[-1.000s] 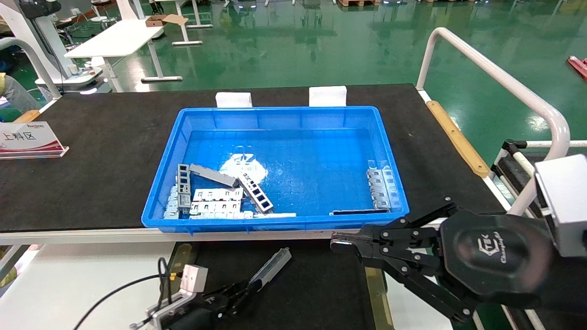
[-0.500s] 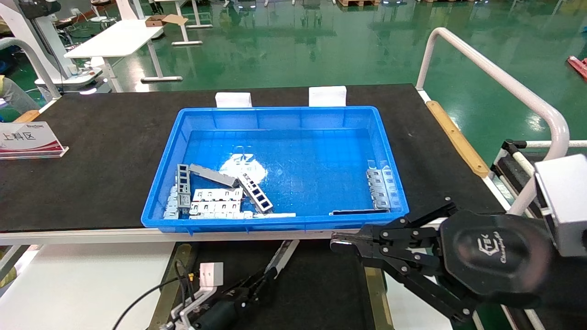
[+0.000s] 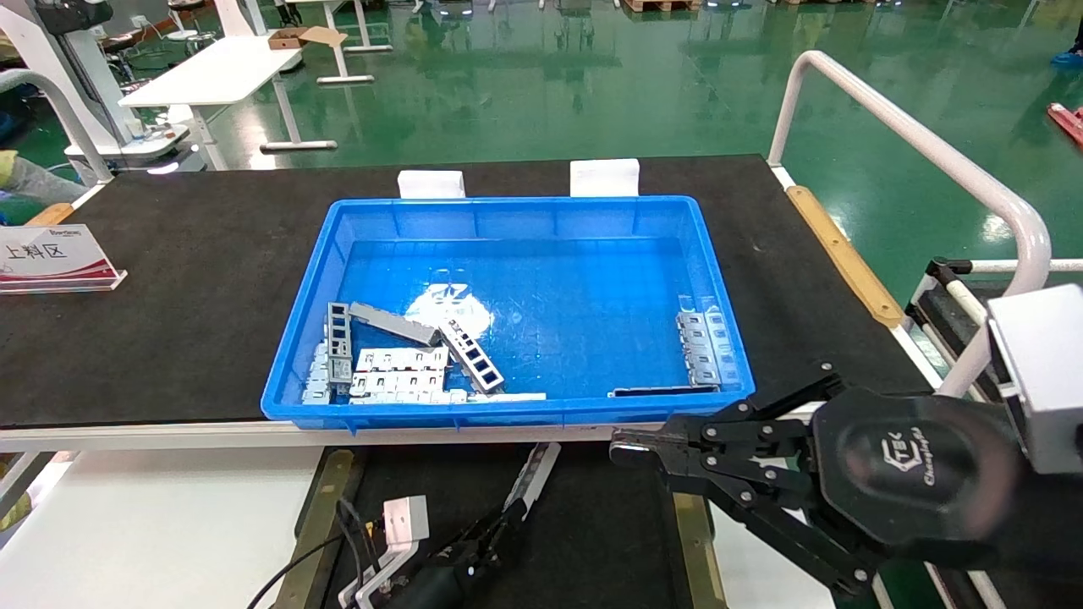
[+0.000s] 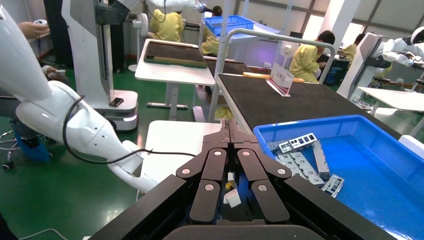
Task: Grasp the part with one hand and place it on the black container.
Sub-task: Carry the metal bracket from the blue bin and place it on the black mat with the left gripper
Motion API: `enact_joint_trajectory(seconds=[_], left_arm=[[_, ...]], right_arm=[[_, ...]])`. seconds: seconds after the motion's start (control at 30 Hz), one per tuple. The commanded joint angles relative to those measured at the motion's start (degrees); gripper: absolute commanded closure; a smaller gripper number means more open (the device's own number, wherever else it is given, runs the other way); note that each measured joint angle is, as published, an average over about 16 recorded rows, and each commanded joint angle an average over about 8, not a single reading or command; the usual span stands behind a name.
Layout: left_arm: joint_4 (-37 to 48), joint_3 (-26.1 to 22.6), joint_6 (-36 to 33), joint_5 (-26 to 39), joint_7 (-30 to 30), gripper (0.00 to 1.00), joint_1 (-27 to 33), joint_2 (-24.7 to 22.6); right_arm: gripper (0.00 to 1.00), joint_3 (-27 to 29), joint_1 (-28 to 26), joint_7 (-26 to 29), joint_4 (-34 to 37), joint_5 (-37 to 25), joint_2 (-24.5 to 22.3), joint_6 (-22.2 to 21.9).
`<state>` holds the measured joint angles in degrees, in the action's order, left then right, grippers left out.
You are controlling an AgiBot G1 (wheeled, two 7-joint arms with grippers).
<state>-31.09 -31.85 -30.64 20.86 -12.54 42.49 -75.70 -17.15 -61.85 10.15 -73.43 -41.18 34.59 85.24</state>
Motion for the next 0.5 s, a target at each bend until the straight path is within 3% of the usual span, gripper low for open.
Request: enact_joint_trajectory(seconds=[0.03,0.5], left_arm=[[-3.0,0.0,2.6,-0.3,0.4,1.00,-1.3,0.3],[-14.9,-2.6,13.5,-0.6,5.6,1.00,-5.2,3.0]], right_arm=[[1.00,0.0,0.0,0.0,0.0,0.0,0.0,0.0],[1.00,0.0,0.0,0.0,0.0,0.0,0.0,0.0]])
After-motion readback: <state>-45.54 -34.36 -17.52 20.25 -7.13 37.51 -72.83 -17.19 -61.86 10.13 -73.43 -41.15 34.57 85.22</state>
